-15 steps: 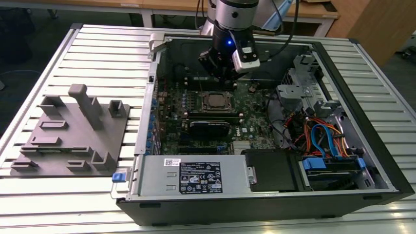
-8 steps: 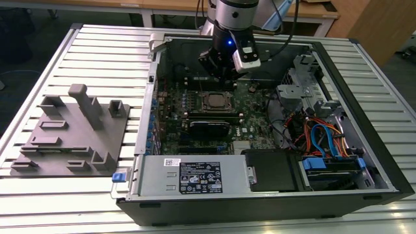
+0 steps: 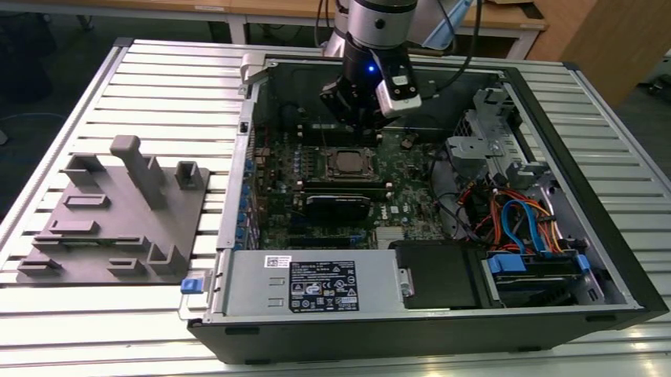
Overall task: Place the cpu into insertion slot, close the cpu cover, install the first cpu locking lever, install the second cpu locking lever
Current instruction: 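Install the first cpu locking lever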
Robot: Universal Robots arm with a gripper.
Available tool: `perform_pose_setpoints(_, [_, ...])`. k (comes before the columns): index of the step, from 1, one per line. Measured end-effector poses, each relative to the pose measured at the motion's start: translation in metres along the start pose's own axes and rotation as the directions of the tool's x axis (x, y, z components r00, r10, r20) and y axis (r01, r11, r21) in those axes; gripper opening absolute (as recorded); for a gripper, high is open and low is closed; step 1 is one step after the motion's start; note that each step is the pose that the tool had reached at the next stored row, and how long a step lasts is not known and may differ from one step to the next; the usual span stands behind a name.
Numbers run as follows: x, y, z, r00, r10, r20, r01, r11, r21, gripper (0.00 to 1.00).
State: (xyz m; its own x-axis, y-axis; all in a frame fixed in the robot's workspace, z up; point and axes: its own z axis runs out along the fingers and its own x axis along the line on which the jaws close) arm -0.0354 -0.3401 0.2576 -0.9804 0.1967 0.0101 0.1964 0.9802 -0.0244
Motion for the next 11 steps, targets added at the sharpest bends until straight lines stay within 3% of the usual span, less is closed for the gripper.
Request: perform_pose_setpoints(11, [0.0, 0.0, 0.0, 0.9997, -0.023, 0.0005, 0.023, 0.9997, 0.0002, 0.11])
